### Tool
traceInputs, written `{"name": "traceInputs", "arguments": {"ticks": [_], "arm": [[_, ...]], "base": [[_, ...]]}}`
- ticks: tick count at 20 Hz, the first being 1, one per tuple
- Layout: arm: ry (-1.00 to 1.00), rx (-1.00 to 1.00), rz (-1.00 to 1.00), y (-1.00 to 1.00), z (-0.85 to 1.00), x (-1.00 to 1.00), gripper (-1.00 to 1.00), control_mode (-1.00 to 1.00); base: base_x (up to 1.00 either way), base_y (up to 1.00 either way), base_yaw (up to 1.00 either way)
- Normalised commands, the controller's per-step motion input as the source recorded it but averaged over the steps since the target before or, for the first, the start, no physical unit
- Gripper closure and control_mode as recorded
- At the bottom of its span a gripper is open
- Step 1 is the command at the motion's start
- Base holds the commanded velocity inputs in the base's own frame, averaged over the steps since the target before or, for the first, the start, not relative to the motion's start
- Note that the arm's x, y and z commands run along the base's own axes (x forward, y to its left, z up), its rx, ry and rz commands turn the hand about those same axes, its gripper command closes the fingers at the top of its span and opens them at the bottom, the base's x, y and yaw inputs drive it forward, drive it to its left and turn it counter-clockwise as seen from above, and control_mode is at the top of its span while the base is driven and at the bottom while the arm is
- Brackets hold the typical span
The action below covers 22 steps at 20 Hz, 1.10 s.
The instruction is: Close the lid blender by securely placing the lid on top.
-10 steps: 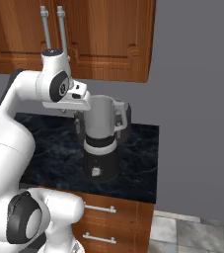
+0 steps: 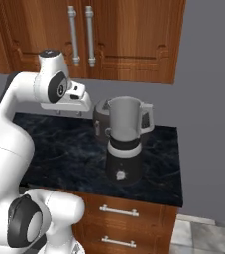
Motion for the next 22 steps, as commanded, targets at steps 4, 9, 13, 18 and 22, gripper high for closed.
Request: {"name": "traceInputs", "arguments": {"ticks": [4,9,13,18,22], "arm": [[0.0,0.0,0.0,0.0,0.0,0.0,-1.0,1.0],[0.0,0.0,0.0,0.0,0.0,0.0,-1.0,1.0],[0.0,0.0,0.0,0.0,0.0,0.0,-1.0,1.0],[0.0,0.0,0.0,0.0,0.0,0.0,-1.0,1.0],[0.0,0.0,0.0,0.0,0.0,0.0,-1.0,1.0]], "base": [[0.0,0.63,0.0],[0.04,0.26,0.0],[0.06,0.05,0.0],[0.05,0.0,0.0],[0.03,0.0,0.0]]}}
